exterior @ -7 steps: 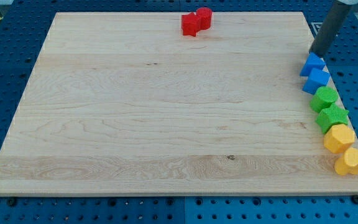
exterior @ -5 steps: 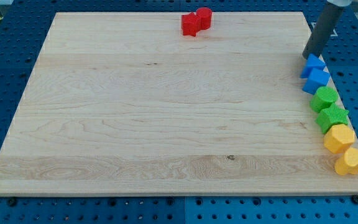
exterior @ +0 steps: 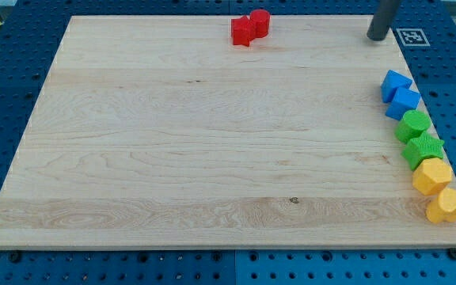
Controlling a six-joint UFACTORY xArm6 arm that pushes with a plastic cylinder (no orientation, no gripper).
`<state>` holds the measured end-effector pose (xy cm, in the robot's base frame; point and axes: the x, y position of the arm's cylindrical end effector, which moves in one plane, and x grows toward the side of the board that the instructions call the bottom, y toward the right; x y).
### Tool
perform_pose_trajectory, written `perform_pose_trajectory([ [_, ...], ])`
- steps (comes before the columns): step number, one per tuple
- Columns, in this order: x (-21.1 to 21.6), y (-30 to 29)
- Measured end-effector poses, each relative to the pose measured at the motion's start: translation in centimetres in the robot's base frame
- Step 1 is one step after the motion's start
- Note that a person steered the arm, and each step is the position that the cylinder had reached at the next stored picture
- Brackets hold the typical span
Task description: Move your arm to the top right of the board
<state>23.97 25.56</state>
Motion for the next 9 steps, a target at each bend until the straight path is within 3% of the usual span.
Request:
perform_pose_trajectory([
  [4,-4.8,-0.9],
  [9,-4.8,-2.1],
])
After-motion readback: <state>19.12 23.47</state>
